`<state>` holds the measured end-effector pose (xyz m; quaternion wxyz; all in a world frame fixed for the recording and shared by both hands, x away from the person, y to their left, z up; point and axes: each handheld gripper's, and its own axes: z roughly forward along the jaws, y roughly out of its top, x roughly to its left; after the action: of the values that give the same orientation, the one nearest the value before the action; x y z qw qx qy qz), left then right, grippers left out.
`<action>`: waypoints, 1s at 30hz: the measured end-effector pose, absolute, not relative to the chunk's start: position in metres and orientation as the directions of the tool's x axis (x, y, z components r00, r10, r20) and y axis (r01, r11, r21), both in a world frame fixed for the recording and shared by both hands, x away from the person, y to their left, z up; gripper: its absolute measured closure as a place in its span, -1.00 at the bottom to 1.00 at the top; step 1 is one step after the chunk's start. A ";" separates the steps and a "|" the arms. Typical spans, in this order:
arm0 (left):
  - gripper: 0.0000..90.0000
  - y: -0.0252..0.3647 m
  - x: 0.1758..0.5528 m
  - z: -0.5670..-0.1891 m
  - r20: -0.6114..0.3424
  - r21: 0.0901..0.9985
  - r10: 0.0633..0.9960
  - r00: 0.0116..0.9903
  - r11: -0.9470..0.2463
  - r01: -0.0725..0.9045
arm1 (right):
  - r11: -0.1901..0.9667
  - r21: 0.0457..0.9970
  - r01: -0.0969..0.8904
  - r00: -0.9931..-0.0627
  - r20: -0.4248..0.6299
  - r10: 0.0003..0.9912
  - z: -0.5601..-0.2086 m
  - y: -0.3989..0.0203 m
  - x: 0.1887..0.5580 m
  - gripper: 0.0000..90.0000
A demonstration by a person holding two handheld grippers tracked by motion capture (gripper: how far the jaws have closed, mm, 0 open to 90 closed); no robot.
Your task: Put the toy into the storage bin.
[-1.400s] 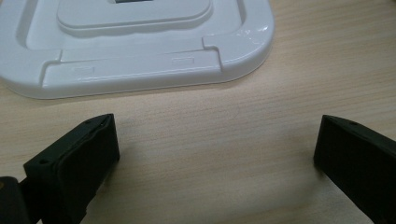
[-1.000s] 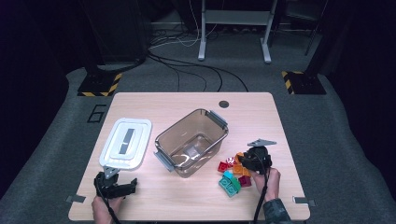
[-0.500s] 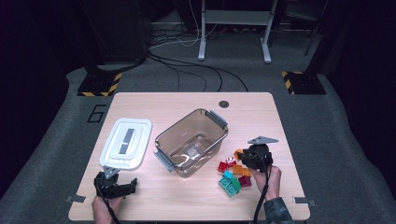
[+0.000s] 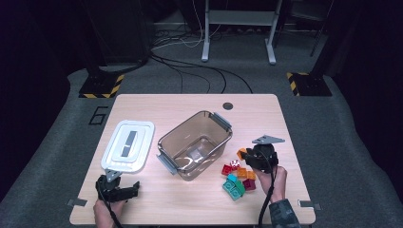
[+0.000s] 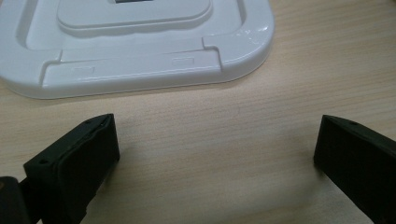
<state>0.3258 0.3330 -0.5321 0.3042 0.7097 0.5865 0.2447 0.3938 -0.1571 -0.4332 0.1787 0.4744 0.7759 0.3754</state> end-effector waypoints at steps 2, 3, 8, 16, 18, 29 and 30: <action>-1.00 0.333 0.326 -0.532 -0.009 0.719 0.981 0.193 -0.127 0.683 | 0.267 0.755 0.599 -0.488 0.080 0.869 -0.429 -0.156 0.393 0.51; -1.00 0.333 0.326 -0.532 -0.010 0.719 0.981 0.192 -0.127 0.684 | 0.275 0.760 0.589 -0.495 0.070 0.866 -0.426 -0.156 0.393 0.51; -1.00 0.333 0.326 -0.532 -0.009 0.719 0.981 0.193 -0.127 0.684 | 0.275 0.764 0.583 -0.498 0.069 0.865 -0.418 -0.153 0.393 0.51; -1.00 0.333 0.326 -0.532 -0.010 0.719 0.981 0.192 -0.126 0.683 | 0.288 0.779 0.557 -0.513 0.050 0.857 -0.406 -0.150 0.394 0.51; -1.00 0.333 0.326 -0.532 -0.010 0.719 0.981 0.192 -0.127 0.684 | 0.288 0.783 0.551 -0.514 0.047 0.857 -0.402 -0.149 0.394 0.51; -1.00 0.333 0.326 -0.532 -0.009 0.719 0.981 0.193 -0.127 0.684 | 0.294 0.801 0.522 -0.525 0.029 0.851 -0.387 -0.144 0.397 0.51; -1.00 0.333 0.326 -0.532 -0.009 0.719 0.981 0.193 -0.127 0.684 | 0.294 0.801 0.522 -0.525 0.029 0.851 -0.387 -0.144 0.397 0.51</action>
<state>0.3258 0.3331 -0.5320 0.3042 0.7099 0.5863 0.2446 0.3968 -0.1444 -0.3867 0.2071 0.4414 0.7773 0.3975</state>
